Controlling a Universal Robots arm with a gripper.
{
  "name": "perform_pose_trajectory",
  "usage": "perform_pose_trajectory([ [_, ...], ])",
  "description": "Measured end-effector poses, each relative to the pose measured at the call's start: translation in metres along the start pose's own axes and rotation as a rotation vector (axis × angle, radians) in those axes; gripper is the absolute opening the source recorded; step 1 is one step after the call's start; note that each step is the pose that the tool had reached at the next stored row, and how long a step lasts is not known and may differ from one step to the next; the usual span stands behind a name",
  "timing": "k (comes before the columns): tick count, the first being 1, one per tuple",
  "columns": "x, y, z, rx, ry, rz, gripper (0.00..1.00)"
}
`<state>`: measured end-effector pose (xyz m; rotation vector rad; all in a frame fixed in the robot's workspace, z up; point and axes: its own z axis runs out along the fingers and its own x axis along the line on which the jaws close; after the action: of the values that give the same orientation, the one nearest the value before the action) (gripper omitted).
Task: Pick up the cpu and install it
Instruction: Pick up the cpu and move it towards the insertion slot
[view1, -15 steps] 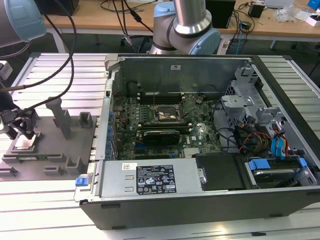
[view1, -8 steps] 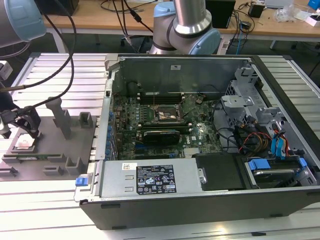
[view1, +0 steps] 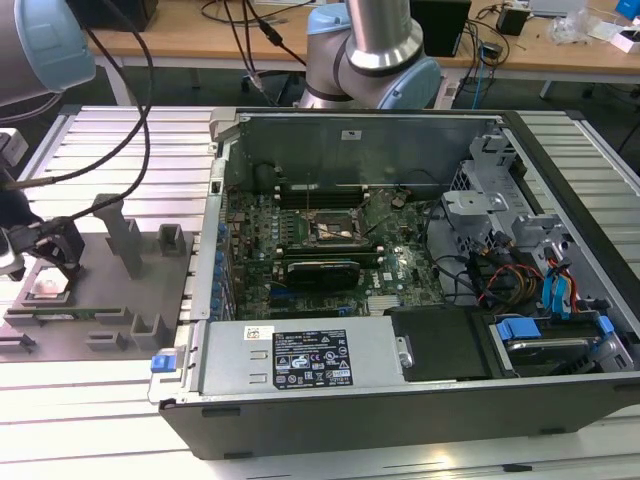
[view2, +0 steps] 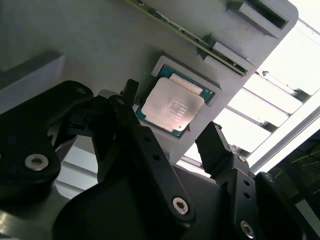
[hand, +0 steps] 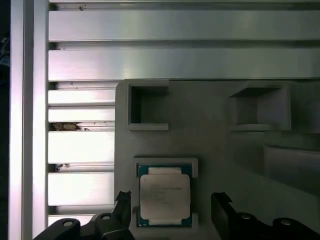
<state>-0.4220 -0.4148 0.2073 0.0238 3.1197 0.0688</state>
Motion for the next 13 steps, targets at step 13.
perform_pose_trajectory([
  [13,0.0037,0.002,0.0201,0.0013,0.0007,-0.017,0.65],
])
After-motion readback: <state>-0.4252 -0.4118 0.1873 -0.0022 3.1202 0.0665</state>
